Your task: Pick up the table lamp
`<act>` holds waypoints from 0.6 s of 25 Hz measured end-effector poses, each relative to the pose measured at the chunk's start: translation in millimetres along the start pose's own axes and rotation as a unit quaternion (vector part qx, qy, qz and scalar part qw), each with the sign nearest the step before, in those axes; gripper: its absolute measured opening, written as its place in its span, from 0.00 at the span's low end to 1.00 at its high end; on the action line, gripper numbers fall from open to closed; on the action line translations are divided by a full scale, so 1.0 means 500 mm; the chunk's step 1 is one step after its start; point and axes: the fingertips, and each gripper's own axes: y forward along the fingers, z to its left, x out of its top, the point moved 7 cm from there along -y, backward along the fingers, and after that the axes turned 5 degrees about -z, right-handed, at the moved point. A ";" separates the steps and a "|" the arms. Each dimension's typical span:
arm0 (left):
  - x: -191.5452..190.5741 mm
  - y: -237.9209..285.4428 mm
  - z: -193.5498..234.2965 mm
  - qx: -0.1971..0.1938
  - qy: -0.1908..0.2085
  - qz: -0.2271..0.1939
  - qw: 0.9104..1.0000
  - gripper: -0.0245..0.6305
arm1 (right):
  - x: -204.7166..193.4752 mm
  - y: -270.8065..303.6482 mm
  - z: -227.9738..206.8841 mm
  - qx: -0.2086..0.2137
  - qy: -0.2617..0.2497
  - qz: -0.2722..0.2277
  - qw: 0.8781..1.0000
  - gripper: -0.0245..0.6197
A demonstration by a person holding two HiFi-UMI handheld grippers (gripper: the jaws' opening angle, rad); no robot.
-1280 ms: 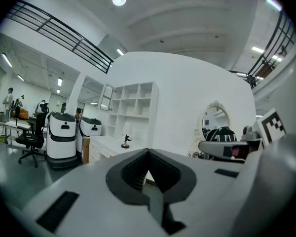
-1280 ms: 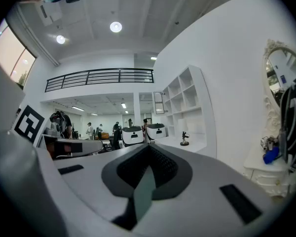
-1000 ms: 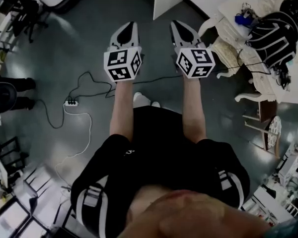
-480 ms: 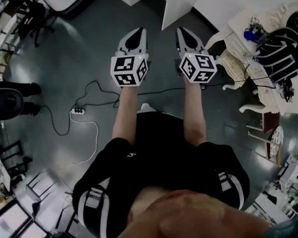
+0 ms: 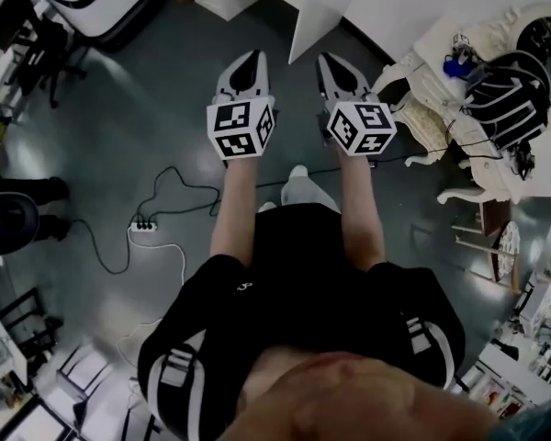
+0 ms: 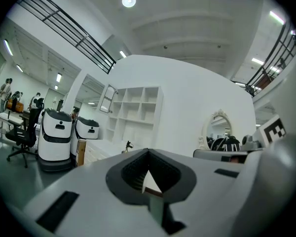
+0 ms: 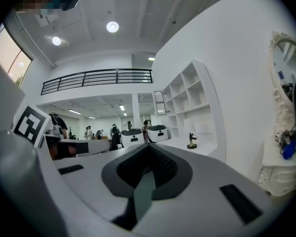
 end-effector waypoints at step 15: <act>-0.058 0.294 0.123 -0.002 0.001 0.040 0.999 0.05 | -0.063 0.304 -0.162 -0.012 -0.009 0.023 1.000 0.06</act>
